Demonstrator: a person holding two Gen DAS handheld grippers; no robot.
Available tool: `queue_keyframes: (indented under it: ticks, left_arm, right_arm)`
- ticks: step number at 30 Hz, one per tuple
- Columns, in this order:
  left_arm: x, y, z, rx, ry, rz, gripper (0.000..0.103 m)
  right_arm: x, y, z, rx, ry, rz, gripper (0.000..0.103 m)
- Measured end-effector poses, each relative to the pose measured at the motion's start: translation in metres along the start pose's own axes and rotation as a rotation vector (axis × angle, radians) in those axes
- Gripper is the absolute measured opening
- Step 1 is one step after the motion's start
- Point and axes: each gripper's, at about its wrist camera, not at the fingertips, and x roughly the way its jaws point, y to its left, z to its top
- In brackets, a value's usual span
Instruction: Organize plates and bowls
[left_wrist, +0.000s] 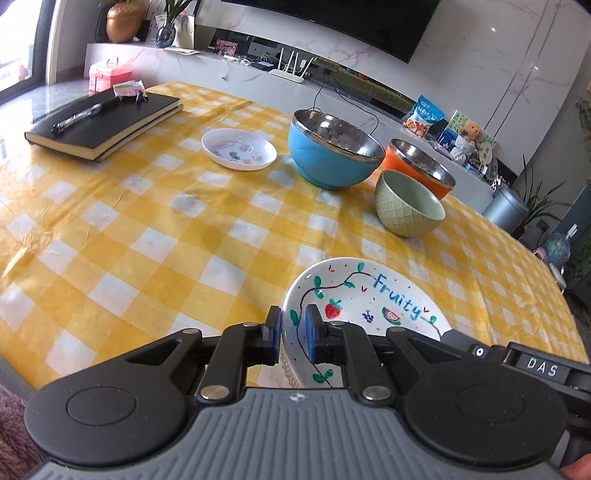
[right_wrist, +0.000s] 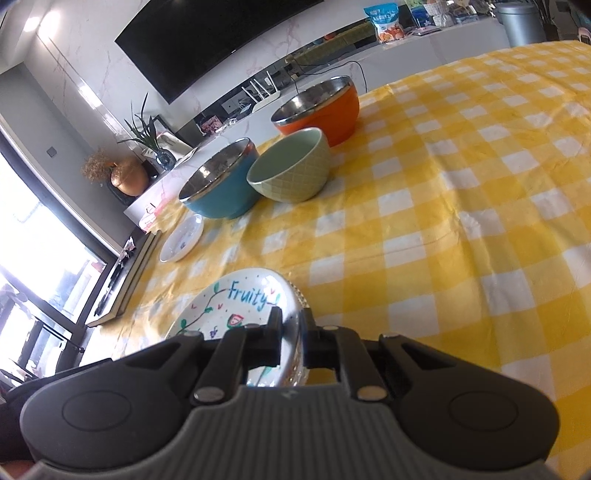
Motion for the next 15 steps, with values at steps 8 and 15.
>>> queue_keyframes:
  ticks: [8,15]
  left_arm:
    - [-0.001,-0.009,-0.005,0.073,-0.014,0.037,0.016]
    - [0.001,-0.01,-0.008,0.085,0.001,0.053,0.017]
  right_arm:
    - [-0.001,0.009,-0.002,-0.064,-0.015,-0.045,0.008]
    - [-0.002,0.013,-0.004,-0.094,-0.023,-0.069,0.008]
